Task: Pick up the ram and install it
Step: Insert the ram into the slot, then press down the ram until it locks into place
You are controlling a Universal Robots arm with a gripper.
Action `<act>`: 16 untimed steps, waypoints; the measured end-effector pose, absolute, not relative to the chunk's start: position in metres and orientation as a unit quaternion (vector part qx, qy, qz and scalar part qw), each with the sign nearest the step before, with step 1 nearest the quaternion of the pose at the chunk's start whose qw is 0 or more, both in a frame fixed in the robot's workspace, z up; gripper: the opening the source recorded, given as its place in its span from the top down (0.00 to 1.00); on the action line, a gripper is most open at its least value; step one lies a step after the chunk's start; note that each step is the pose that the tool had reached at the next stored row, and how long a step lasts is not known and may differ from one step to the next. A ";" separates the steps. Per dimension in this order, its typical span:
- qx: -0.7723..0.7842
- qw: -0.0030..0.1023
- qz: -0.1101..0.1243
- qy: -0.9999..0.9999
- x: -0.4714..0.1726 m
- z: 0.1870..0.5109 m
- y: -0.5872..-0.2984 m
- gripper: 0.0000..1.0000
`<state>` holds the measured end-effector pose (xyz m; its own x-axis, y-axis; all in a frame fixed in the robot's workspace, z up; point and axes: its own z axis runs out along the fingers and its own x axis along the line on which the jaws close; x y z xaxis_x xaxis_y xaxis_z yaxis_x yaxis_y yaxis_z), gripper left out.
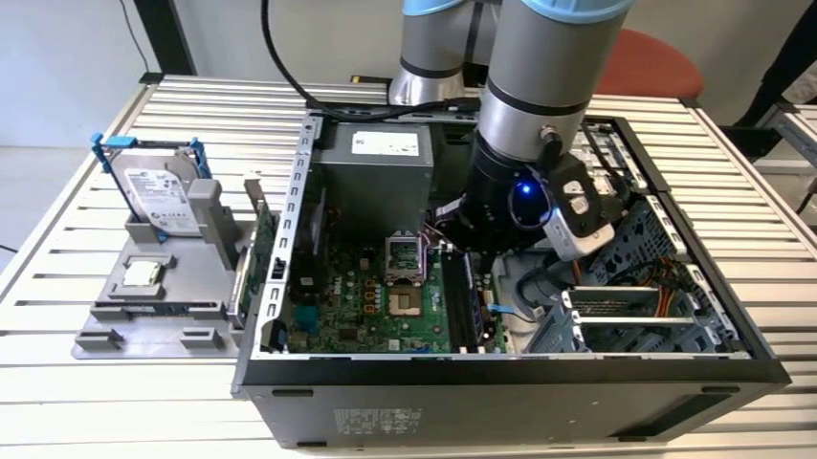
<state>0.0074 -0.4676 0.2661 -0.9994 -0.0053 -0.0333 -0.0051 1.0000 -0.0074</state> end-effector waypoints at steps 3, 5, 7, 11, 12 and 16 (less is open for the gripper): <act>-0.029 0.017 -0.003 0.999 0.007 0.266 -0.468 1.00; -0.047 0.017 -0.003 0.999 0.007 0.266 -0.468 1.00; -0.061 0.017 -0.003 0.998 0.007 0.266 -0.468 1.00; -0.084 0.017 -0.002 0.996 0.007 0.266 -0.468 1.00; -0.091 0.017 -0.002 0.996 0.007 0.266 -0.468 1.00; -0.125 0.017 -0.002 0.992 0.007 0.266 -0.468 1.00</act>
